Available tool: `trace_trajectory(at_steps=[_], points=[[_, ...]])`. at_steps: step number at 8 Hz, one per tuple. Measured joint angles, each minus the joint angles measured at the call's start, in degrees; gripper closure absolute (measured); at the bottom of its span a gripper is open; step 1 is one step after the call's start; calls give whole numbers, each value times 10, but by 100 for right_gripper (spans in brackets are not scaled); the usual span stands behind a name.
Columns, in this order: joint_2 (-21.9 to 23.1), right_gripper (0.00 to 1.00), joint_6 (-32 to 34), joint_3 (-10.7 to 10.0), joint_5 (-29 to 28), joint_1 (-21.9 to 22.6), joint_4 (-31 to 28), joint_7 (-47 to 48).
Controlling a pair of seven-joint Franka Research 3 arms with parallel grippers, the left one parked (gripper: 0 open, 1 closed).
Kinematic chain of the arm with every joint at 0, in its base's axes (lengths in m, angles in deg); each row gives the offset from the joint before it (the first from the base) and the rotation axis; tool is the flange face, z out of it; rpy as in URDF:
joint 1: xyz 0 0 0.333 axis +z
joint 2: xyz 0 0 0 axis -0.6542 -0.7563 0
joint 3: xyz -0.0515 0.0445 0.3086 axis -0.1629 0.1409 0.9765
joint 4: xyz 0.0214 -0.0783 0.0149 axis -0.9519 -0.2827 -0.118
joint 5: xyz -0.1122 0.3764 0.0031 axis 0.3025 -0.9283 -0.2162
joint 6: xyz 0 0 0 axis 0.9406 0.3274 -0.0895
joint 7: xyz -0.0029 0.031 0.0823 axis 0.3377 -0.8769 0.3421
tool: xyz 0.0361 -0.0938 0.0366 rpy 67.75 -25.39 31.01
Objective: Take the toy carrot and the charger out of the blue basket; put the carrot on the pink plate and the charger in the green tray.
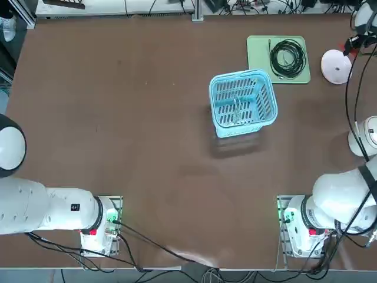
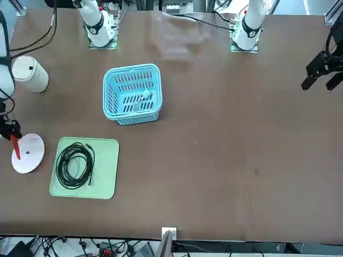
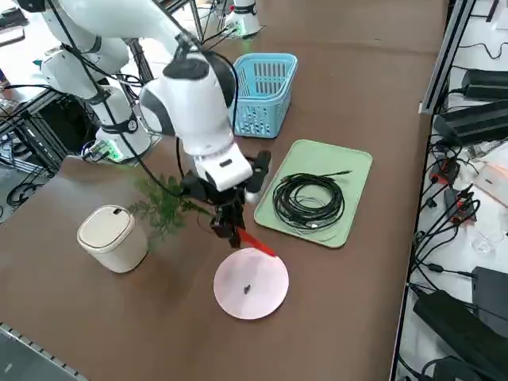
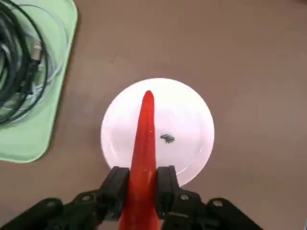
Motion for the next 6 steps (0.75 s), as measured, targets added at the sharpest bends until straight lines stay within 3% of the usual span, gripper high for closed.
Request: trace_trajectory(at_steps=[6], points=[[-53,67,-85,2,0,-13,4,-13]])
